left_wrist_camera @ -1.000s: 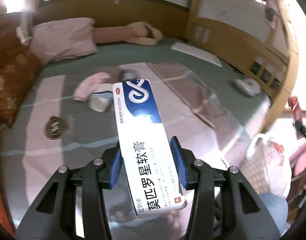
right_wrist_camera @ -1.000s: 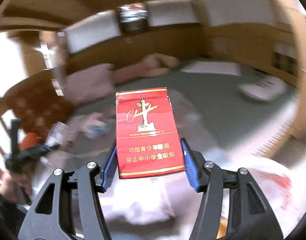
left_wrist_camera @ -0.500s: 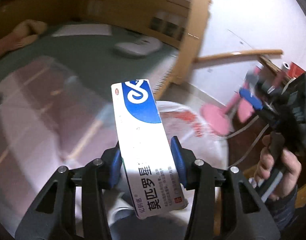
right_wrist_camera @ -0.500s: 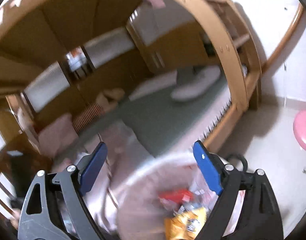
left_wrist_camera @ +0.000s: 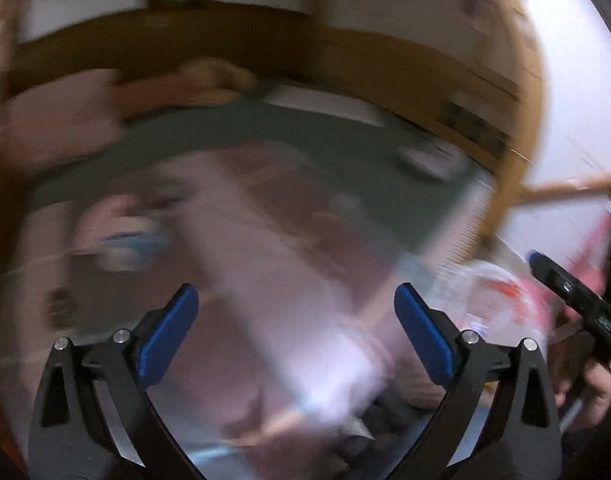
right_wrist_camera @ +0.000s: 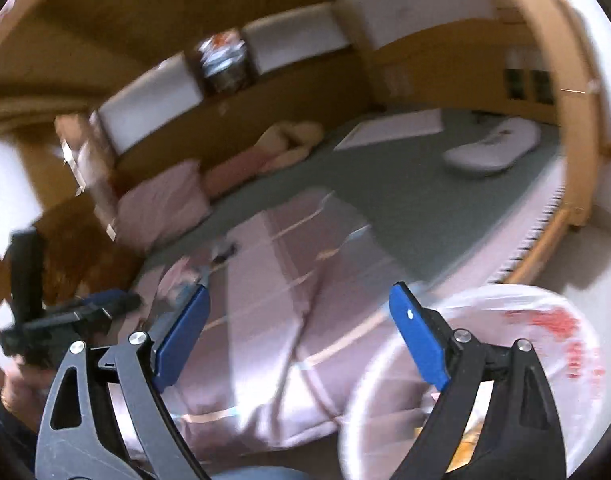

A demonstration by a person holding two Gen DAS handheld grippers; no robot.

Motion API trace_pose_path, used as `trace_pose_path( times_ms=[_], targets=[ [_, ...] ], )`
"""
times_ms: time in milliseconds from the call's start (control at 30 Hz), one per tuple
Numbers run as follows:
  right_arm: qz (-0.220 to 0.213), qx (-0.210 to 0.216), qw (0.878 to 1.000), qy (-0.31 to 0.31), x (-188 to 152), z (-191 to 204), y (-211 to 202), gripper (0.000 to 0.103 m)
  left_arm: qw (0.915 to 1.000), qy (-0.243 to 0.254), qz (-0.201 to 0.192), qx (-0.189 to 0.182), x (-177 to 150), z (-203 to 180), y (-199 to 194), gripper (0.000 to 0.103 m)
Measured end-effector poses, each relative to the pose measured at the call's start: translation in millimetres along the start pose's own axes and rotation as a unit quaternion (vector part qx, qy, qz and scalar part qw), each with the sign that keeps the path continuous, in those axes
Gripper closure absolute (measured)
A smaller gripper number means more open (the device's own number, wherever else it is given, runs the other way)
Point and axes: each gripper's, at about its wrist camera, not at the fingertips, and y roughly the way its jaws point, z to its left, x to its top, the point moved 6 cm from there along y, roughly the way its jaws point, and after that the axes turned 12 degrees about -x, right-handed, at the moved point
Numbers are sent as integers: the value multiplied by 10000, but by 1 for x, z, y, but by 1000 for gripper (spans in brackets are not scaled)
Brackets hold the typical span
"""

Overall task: Collect trash
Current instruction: 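Carry both boxes over the white plastic bag and open both tools, then move both open tools back over the bed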

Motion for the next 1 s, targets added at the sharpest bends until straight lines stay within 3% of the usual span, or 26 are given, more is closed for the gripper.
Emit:
trace_pose_path(
  times_ms=[100,200,267,367,500,667,1000],
  targets=[
    [103,406,9978,-516,6,75,28,12,9957,-332,-374,781,-5,65,-34,4],
    [90,676,9930,-962,9,146,54,10,9890,-783,-546,1128,-22,115,-48,4],
    [71,728,9897,-1230,9,186,76,10,9832,-1180,-472,1307,-42,149,-44,4],
    [11,734,9877,-1383,-4,214,102,10,9779,-1482,-206,1458,-52,176,-44,4],
    [527,473,9820,-1748,-37,215,125,10,9750,-1725,-368,1350,-54,180,-51,4],
    [327,431,9821,-1802,-36,210,121,10,9787,-1650,-321,1180,-53,170,-44,4],
    [706,478,9856,-1460,-35,207,147,10,9778,-1692,-157,1226,-58,169,-31,4]
  ],
)
